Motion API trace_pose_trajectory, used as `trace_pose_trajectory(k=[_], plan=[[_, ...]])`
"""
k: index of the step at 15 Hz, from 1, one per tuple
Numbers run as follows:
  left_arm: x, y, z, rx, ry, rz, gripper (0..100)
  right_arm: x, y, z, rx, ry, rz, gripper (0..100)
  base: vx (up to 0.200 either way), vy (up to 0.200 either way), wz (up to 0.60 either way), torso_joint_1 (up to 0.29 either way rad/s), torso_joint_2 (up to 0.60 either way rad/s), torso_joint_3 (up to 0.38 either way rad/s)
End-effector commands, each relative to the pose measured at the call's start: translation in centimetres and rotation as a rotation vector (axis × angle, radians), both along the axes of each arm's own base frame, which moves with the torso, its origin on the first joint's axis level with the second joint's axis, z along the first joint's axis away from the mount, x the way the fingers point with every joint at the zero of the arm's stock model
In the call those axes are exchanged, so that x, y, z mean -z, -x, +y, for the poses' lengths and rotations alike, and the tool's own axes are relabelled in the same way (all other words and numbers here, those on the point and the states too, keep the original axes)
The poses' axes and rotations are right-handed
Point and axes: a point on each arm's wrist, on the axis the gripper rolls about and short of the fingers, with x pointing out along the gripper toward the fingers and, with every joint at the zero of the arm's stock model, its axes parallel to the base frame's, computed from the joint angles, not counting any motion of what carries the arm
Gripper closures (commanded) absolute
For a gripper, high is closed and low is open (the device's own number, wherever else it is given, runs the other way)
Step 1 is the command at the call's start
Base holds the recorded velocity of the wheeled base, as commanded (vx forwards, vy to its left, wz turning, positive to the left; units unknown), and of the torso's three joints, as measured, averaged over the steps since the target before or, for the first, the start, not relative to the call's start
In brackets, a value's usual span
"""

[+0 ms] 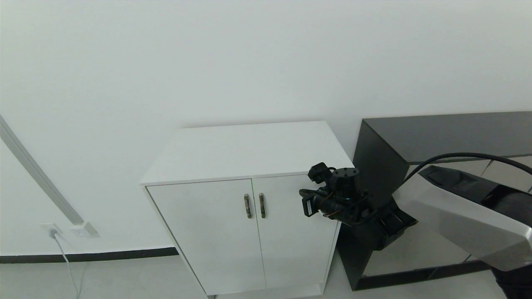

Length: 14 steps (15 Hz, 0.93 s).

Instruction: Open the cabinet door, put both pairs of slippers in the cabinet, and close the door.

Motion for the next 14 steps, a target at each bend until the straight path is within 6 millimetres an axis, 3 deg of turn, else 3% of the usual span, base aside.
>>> trace_pose_trajectory(k=[1,10,14], plan=[[0.0,0.0,0.0,0.0,0.0,0.0,100,0.0,0.0,0.0,0.0,0.0,-0.001,100,0.0,0.0,0.0,0.0,0.0,0.0],[0.0,0.0,0.0,0.0,0.0,0.0,100,-0.7,0.9,-0.6,0.0,-0.004,-0.006,100,0.0,0.0,0.0,0.0,0.0,0.0],[0.0,0.0,0.0,0.0,-0.001,0.0,100,-3.1,5.1,-4.1,0.023,-0.029,-0.043,100,0.0,0.0,0.0,0.0,0.0,0.0]])
